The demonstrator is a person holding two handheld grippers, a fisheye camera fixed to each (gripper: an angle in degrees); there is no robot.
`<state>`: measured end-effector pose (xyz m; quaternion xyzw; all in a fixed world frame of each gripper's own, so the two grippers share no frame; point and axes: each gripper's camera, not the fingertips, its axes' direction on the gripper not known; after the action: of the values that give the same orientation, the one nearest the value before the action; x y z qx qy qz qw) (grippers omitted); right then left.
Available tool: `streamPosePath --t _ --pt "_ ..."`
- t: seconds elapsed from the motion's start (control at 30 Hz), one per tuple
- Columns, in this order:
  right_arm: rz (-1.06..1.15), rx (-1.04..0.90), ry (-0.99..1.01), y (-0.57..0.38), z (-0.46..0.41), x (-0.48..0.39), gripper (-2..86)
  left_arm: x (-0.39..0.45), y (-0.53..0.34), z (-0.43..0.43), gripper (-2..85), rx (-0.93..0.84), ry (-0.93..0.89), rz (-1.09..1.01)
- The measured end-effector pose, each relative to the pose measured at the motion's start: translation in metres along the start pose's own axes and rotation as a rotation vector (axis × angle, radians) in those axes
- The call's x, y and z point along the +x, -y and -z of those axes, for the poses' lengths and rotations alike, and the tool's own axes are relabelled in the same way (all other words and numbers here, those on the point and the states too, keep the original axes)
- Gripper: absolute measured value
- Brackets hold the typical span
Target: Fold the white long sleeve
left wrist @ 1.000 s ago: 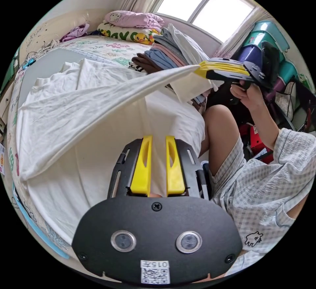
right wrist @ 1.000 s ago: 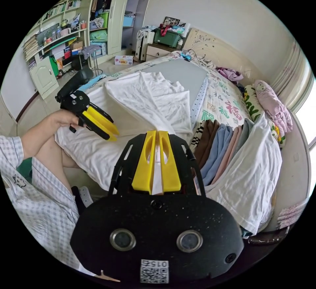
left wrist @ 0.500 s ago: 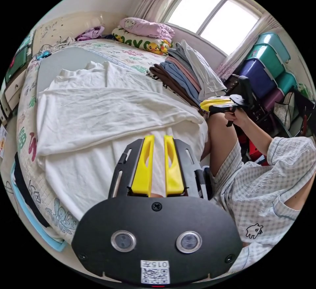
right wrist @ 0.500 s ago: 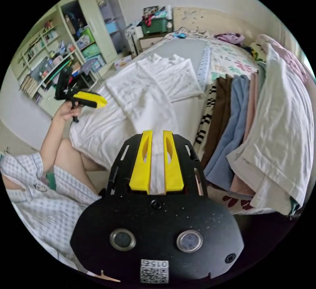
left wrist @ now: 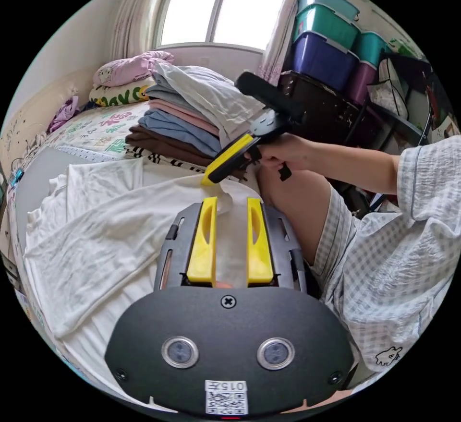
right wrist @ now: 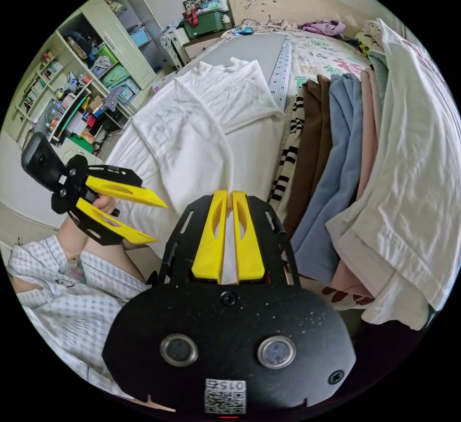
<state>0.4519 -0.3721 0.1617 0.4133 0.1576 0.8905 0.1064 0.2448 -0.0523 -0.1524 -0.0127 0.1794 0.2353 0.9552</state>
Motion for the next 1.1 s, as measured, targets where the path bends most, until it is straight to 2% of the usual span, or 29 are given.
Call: streamPosePath --t 0.1,0.3,0.5,0.63,0.77,0.97,1.1 --pt "0.028 0.031 -0.031 0.003 0.036 -0.015 2.2 0.014 0.004 -0.034 10.2 -0.069 0.064 0.011" --pt "-0.020 -0.042 -0.149 0.004 0.060 -0.029 5.6 0.032 0.002 -0.066 8.9 -0.101 0.096 0.026" --pt "-0.028 0.083 -0.012 -0.009 0.142 -0.036 4.4 0.040 -0.007 -0.081 5.4 -0.075 0.082 0.092" --pt "-0.137 0.058 0.069 -0.008 0.167 -0.017 4.6 0.055 -0.012 -0.090 4.7 -0.060 0.095 0.094" --pt "-0.215 0.080 0.202 -0.023 0.198 0.006 4.9 0.082 -0.016 -0.104 2.2 -0.060 0.227 0.085" --pt "-0.164 0.171 0.223 -0.065 0.261 0.009 4.2 0.138 -0.014 -0.130 1.1 -0.070 0.483 0.096" --pt "-0.135 0.323 0.318 -0.106 0.306 0.014 1.9 0.149 -0.009 -0.138 1.4 -0.095 0.505 0.168"
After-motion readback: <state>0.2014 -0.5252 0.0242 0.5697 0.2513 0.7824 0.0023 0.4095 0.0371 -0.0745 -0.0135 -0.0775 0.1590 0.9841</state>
